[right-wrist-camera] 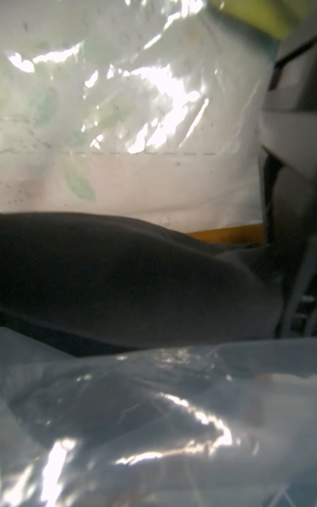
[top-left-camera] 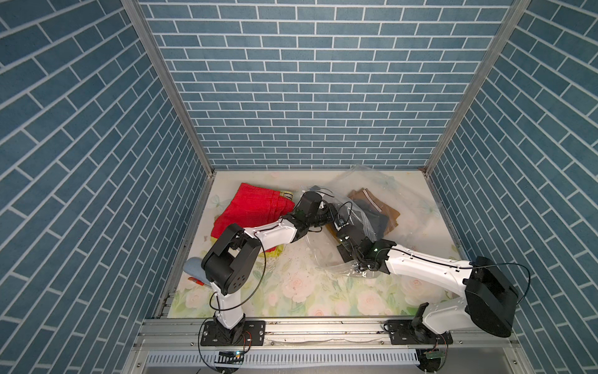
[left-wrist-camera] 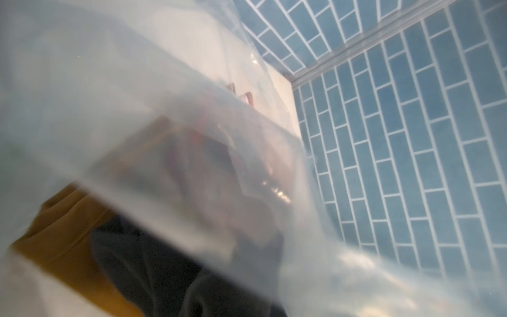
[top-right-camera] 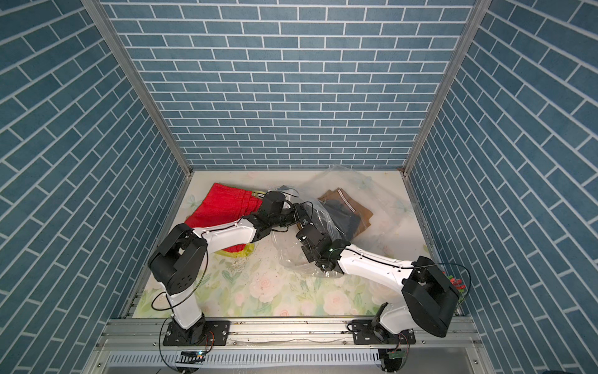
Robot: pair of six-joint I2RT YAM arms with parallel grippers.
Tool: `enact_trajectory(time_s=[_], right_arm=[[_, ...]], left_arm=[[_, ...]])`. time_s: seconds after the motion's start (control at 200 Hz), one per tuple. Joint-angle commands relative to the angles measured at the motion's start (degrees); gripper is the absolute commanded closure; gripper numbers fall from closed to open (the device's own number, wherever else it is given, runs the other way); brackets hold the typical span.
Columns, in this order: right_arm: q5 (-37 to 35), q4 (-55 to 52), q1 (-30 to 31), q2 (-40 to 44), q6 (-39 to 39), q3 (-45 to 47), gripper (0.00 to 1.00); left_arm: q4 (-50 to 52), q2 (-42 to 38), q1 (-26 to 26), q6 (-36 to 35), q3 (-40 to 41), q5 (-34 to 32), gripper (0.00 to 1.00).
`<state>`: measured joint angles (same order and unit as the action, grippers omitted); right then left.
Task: Take the trousers out of the vacuum bag
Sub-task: Take out the trousers from the vacuum bag.
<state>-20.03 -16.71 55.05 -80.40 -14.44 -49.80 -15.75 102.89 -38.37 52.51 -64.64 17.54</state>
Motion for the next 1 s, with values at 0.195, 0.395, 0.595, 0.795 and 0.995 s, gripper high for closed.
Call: enact_trajectory(time_s=[0.195, 0.395, 0.595, 0.795, 0.995], right_arm=[[17.11, 0.76, -0.79, 5.85, 5.30, -5.38, 1.00], [21.57, 2.03, -1.00, 7.36, 5.27, -5.03, 1.00], [27.33, 3.46, -1.08, 8.89, 5.56, -3.99, 1.00], [27.90, 3.27, -1.08, 10.17, 5.30, -4.76, 1.00], [28.76, 6.78, -1.08, 11.32, 3.35, -3.95, 1.00]], left_arm=[[9.04, -11.97, 0.40, -3.00, 5.97, 1.65, 1.00], [14.08, -19.82, 0.48, -8.51, 7.95, 1.76, 1.00], [13.59, -26.41, 0.47, -15.63, 11.78, 4.77, 1.00], [17.24, -30.81, 0.42, -18.10, 13.92, 2.10, 1.00], [10.54, -32.40, -1.51, -10.43, 17.38, 3.76, 1.00]])
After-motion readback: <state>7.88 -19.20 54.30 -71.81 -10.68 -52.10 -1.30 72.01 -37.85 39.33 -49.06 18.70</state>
